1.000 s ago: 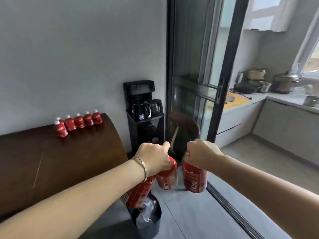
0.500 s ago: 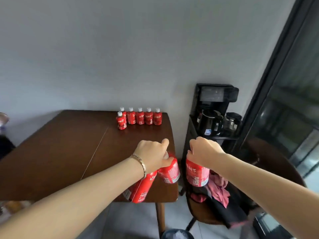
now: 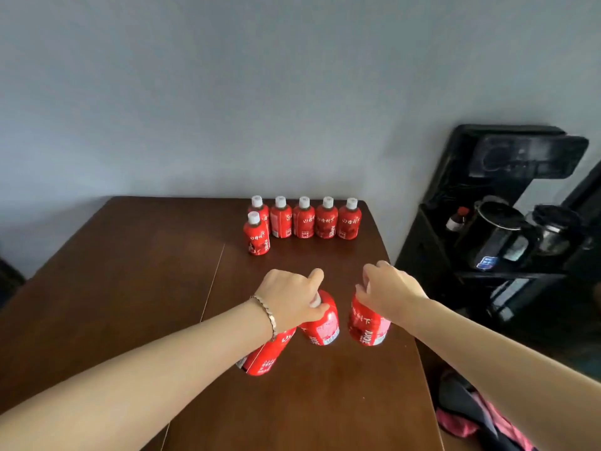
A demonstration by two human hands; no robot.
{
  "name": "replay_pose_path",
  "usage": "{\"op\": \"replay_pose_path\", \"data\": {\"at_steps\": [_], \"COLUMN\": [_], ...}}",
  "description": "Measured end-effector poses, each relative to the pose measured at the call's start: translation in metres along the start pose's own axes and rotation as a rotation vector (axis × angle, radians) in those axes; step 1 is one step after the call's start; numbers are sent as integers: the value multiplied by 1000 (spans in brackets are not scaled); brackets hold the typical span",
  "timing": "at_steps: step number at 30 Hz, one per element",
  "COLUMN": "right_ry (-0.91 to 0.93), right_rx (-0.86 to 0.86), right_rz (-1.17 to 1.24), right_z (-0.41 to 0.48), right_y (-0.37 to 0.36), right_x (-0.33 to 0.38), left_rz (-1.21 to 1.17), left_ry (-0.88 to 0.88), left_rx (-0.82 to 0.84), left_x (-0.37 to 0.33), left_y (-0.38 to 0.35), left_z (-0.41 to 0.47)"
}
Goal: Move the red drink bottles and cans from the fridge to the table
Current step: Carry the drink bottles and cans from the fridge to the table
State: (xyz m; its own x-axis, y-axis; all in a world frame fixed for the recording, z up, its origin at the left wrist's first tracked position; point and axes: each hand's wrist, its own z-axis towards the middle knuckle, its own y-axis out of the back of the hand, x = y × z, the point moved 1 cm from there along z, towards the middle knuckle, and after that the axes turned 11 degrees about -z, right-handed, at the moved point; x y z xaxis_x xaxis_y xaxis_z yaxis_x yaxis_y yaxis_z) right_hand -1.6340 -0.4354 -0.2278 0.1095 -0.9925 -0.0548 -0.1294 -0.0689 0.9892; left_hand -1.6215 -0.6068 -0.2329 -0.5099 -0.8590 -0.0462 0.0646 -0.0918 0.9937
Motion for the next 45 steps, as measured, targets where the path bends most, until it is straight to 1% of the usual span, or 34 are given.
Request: {"op": "replay_pose_path", "data": {"at_steps": [2,5,7,9,10,12,15,16,18,19,22,23,24,25,26,27,29,30,31,33,34,36,38,40,42,44,45], "right_ry": [-58,-149,-168,-161,-157,-162,-114,-97,-82,-91,-30,8,83,196,310,368,287,221,175,104,49,-85,-205,-308,-370,-385,-384], "right_rx": [30,90,124,142,147,161,114,112,157,186,128,75,2,-32,-18,54,285,319,292,145,83,28,0,-23,-5,50,82], "right_rz": [63,161,195,202,195,192,169,173,204,196,-46,-72,-69,-41,-5,77,291,377,418,466,519,681,810,919,1008,1023,1020], "right_z": [31,78,112,150,163,195,234,246,264,269,279,281,282,281,280,277,273,270,269,265,263,258,252,250,250,251,250], "right_y": [-9,-25,-34,-43,-44,-51,-58,-62,-66,-67,-65,-63,-62,-64,-67,-71,-86,-95,-103,-118,-125,-135,-142,-143,-140,-135,-133], "right_x": [11,23,27,26,26,24,25,24,25,26,27,29,32,37,41,47,56,59,62,66,68,74,82,90,96,101,103], "left_rz": [-1,-61,-74,-16,-41,-108,-74,-71,-82,-104,-96,-109,-139,-167,-179,-201,-260,-287,-299,-300,-298,-316,-233,-161,-205,-230,-236], "left_ry": [-47,-87,-110,-159,-152,-131,-64,-83,-65,-52,-44,-35,-40,-52,-63,-88,-95,-75,-50,15,60,144,134,83,103,180,215], "left_rx": [20,0,24,-34,-47,34,53,36,28,71,7,-14,-26,-40,-60,-98,-94,-89,-70,-77,-66,-93,-197,-240,-178,-10,29], "left_x": [29,68,92,115,119,131,149,155,167,170,181,182,185,187,189,192,191,190,187,185,185,188,195,199,205,212,215], "left_y": [-8,-27,-39,-57,-62,-75,-87,-93,-106,-109,-125,-128,-130,-129,-133,-138,-141,-142,-139,-142,-142,-135,-137,-138,-137,-137,-137], "left_z": [19,49,75,98,106,123,151,162,178,183,192,196,198,201,203,203,202,199,196,189,187,187,193,200,210,215,217]}}
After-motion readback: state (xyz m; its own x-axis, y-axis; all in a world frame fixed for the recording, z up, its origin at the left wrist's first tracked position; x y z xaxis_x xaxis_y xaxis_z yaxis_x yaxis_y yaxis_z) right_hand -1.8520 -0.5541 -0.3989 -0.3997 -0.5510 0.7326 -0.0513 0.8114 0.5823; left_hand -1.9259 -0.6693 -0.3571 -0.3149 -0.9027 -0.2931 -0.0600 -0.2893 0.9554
